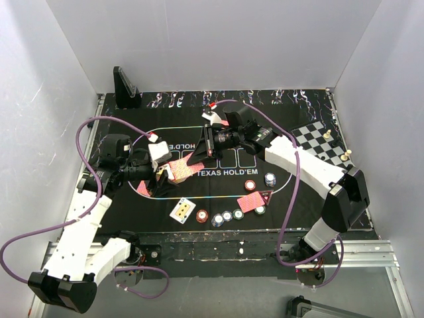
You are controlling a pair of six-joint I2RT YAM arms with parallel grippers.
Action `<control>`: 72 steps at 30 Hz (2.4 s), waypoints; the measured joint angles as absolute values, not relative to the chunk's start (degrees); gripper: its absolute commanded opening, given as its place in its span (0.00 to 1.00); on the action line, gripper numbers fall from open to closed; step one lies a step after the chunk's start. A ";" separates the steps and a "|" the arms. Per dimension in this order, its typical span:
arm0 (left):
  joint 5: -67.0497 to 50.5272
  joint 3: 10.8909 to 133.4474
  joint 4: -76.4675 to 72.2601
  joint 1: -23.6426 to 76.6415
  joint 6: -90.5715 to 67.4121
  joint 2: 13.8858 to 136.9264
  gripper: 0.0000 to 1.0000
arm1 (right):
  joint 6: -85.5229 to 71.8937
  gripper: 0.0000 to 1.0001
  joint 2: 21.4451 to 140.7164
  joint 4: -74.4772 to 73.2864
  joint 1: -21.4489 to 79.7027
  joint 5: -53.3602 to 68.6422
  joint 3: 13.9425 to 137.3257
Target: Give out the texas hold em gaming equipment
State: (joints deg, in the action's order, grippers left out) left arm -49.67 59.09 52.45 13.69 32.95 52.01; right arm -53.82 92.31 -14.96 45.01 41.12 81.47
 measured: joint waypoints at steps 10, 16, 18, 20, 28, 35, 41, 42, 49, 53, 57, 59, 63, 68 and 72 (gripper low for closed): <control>-49.30 59.09 52.60 13.69 32.86 51.79 0.00 | -53.67 0.05 90.72 -15.42 43.64 41.15 79.66; -49.39 59.09 51.96 13.69 32.58 50.87 0.00 | -54.61 0.03 88.23 -14.98 42.11 41.89 77.69; -49.45 59.09 51.77 13.69 32.53 50.57 0.00 | -55.46 0.02 87.57 -14.48 41.63 42.37 77.30; -49.60 59.09 51.75 13.69 32.53 50.33 0.00 | -56.27 0.01 87.02 -13.67 41.08 42.98 77.01; -50.13 59.09 51.40 13.69 32.56 49.82 0.00 | -58.35 0.01 85.14 -10.17 36.56 45.15 76.58; -50.17 59.09 52.42 13.69 32.77 48.95 0.00 | -57.56 0.01 85.58 -8.78 30.81 45.39 73.36; -50.19 59.09 52.95 13.69 32.80 48.90 0.00 | -56.36 0.01 94.78 -5.50 32.23 45.15 73.60; -50.22 59.09 52.95 13.69 32.73 48.90 0.00 | -56.01 0.01 97.51 -5.85 33.26 45.08 74.59; -50.41 59.11 52.84 13.69 31.53 48.90 0.00 | -52.27 0.01 123.11 -10.15 43.40 44.80 97.76; -50.43 59.40 52.73 13.69 30.83 48.93 0.00 | -51.11 0.01 134.08 -12.78 47.57 45.19 111.53; -50.41 59.68 52.75 13.69 30.61 48.80 0.00 | -51.72 0.01 140.84 -13.06 49.52 45.78 119.39; -50.41 59.70 52.90 13.69 30.61 48.64 0.00 | -52.53 0.01 142.65 -12.47 49.63 46.00 120.38; -50.41 59.70 53.43 13.69 30.59 48.12 0.00 | -54.00 0.17 145.29 -10.90 49.52 45.98 120.99; -50.43 59.70 53.54 13.69 30.26 47.77 0.00 | -55.64 0.39 147.00 -10.09 49.41 45.52 122.48; -50.43 59.70 53.54 13.69 29.95 47.75 0.00 | -55.46 0.45 147.28 -10.11 49.41 45.12 123.68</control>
